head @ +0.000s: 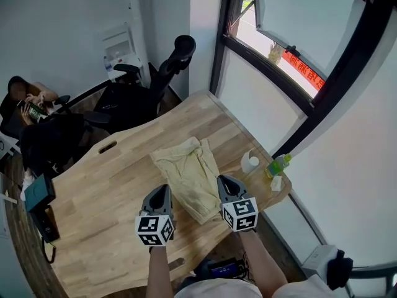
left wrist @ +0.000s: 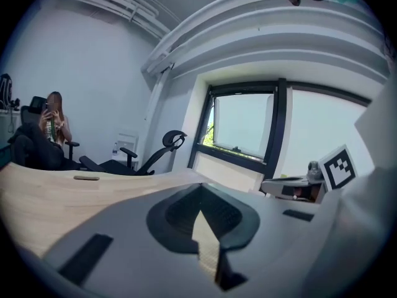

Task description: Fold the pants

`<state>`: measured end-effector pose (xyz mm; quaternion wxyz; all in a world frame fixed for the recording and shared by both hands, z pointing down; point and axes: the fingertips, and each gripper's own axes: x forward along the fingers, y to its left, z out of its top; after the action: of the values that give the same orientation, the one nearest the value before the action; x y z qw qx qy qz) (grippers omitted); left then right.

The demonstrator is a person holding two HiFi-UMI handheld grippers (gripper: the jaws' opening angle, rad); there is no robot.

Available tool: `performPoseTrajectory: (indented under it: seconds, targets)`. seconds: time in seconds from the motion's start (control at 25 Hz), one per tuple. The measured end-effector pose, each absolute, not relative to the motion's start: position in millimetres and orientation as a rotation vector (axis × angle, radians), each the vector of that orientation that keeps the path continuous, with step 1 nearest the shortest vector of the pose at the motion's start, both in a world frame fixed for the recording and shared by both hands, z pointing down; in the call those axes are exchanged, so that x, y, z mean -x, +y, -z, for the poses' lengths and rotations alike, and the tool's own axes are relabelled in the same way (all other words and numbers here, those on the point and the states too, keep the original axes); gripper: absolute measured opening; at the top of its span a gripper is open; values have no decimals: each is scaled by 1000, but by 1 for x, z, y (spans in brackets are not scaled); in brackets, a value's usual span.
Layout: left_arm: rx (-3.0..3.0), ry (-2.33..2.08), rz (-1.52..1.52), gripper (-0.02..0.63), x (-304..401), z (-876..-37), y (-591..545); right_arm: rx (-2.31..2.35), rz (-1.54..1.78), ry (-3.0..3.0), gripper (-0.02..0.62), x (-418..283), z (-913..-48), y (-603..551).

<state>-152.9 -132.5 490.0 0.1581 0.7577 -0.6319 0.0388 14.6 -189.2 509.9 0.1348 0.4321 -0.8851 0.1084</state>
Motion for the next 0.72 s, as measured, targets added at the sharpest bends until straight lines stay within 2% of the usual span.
performPoseTrajectory:
  seconds: [0.56, 0.64, 0.72]
  targets:
    - [-2107, -1766, -224, 8, 120, -522, -80, -1246, -304, -2476, 9, -60, -542, -128]
    - [-2087, -1726, -256, 8, 114, -536, -78, -1183, -237, -2456, 32, -59, -553, -122]
    - [-2057, -1689, -289, 8, 108, -553, -76, -1106, -186, -2435, 84, -57, -567, -116]
